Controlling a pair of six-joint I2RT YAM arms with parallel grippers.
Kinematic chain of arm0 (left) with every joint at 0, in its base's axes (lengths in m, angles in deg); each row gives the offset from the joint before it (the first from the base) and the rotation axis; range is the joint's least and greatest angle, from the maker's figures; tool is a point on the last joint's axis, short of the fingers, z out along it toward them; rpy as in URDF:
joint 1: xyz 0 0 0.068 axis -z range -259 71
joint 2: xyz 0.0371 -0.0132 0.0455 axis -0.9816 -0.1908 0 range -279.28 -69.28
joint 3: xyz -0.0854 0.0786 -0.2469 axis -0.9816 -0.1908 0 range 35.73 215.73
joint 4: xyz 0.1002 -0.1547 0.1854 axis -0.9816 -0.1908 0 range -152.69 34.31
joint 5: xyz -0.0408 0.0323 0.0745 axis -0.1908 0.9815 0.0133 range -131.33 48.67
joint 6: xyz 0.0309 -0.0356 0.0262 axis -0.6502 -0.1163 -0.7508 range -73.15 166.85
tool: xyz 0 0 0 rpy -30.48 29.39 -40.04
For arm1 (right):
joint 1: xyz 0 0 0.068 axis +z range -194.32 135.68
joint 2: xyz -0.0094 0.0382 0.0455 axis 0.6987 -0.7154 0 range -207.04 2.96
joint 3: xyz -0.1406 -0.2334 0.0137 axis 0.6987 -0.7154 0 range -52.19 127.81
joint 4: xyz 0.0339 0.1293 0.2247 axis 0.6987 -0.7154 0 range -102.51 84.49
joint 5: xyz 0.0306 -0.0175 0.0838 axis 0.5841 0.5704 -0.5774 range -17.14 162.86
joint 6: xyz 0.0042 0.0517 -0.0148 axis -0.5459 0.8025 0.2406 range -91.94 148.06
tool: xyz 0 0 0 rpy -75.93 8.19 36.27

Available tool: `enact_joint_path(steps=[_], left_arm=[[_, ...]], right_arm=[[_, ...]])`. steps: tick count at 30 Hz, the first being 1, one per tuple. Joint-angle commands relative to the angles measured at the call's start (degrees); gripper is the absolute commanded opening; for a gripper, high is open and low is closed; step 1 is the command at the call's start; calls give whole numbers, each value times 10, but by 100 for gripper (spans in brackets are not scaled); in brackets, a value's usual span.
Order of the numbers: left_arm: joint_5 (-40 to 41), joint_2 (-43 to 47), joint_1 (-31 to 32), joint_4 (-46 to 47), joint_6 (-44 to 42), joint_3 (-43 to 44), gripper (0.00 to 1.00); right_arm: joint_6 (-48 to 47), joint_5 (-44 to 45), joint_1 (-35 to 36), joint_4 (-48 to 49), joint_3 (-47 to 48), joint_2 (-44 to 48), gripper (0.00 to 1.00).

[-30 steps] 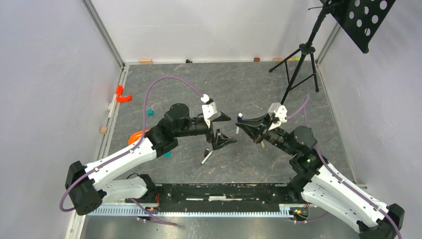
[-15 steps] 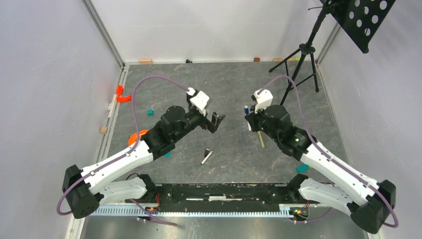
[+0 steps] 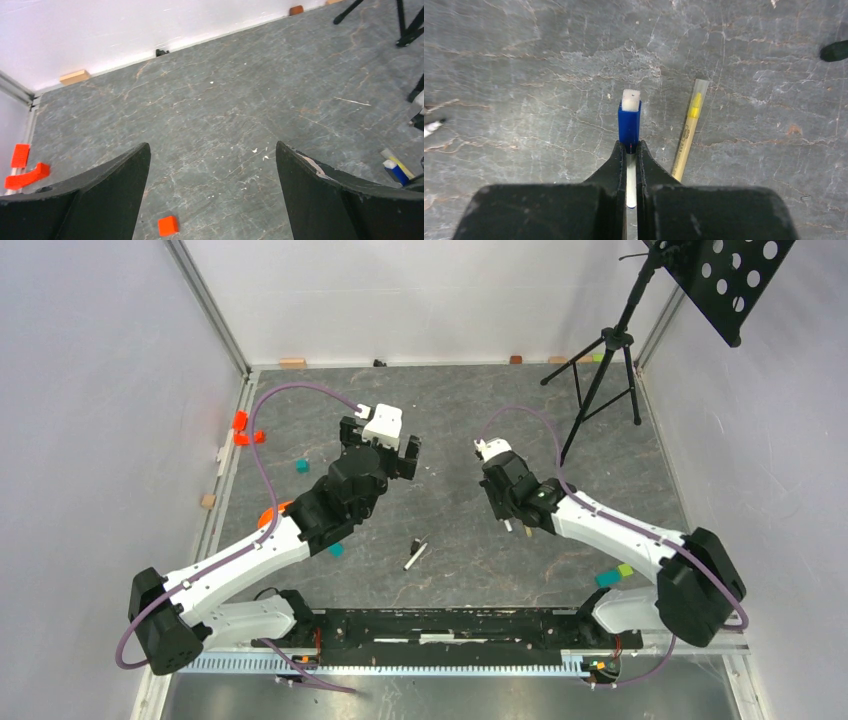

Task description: Insert the pens into the pen caps

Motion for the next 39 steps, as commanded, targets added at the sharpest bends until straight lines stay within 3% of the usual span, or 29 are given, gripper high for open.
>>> enact_joint_path(steps=[1, 16, 28, 32, 39], left_arm=[[48, 10, -1, 0, -20, 22, 100], [-18, 35, 0, -26, -23, 15, 100], [-32, 42, 1, -29, -25, 11, 100], [-32, 43, 1, -30, -28, 10, 100], [1, 48, 1, -22, -30, 7, 100]], right_arm=[[10, 21, -3, 14, 11, -41, 0], [10, 10, -5, 40, 3, -135, 0], [11, -9, -6, 59, -10, -132, 35], [11, -8, -7, 50, -2, -125, 41], [28, -15, -1, 27, 31, -65, 62]])
